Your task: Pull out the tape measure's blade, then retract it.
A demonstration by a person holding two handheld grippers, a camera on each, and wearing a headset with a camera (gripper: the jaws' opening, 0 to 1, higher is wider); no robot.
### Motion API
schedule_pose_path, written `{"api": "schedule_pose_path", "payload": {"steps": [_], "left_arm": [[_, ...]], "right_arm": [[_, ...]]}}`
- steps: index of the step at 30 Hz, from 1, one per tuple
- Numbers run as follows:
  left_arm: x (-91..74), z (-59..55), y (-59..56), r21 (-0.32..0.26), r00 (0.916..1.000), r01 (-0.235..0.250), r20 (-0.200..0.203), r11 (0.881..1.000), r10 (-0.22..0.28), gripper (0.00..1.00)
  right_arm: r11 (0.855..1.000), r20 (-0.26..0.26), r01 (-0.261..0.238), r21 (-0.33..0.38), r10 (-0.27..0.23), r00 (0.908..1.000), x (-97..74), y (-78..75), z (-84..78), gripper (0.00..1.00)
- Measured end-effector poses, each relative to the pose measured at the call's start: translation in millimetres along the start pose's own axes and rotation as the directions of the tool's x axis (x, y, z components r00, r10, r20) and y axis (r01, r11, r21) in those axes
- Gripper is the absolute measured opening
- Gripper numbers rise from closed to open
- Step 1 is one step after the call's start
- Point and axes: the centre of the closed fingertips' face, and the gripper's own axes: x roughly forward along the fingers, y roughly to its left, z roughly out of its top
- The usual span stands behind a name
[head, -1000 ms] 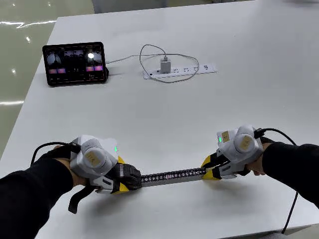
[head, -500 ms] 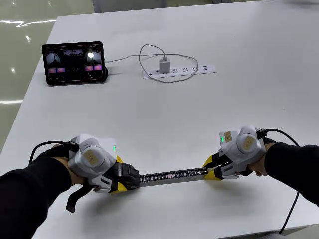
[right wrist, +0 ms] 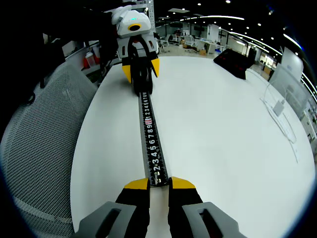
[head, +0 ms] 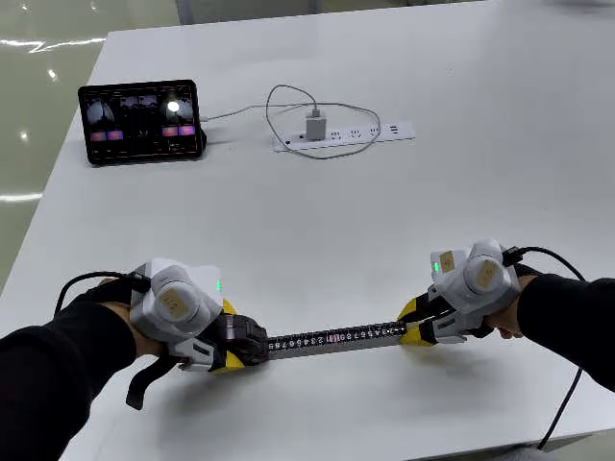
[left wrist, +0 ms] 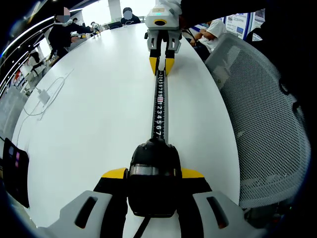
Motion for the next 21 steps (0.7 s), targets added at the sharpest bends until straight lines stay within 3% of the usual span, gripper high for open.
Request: {"api": "schedule_pose_path", "payload": {"steps": [21], "left_arm": [[0.1,0.5,-0.8,0.001,1.0,-0.001,-0.001,1.0,0.001,0.32]], "right_arm": [[1.0,0.009,0.007,0.022,-0.008,0.9999,-5.9,-1.6,-8.2,0.09]]}}
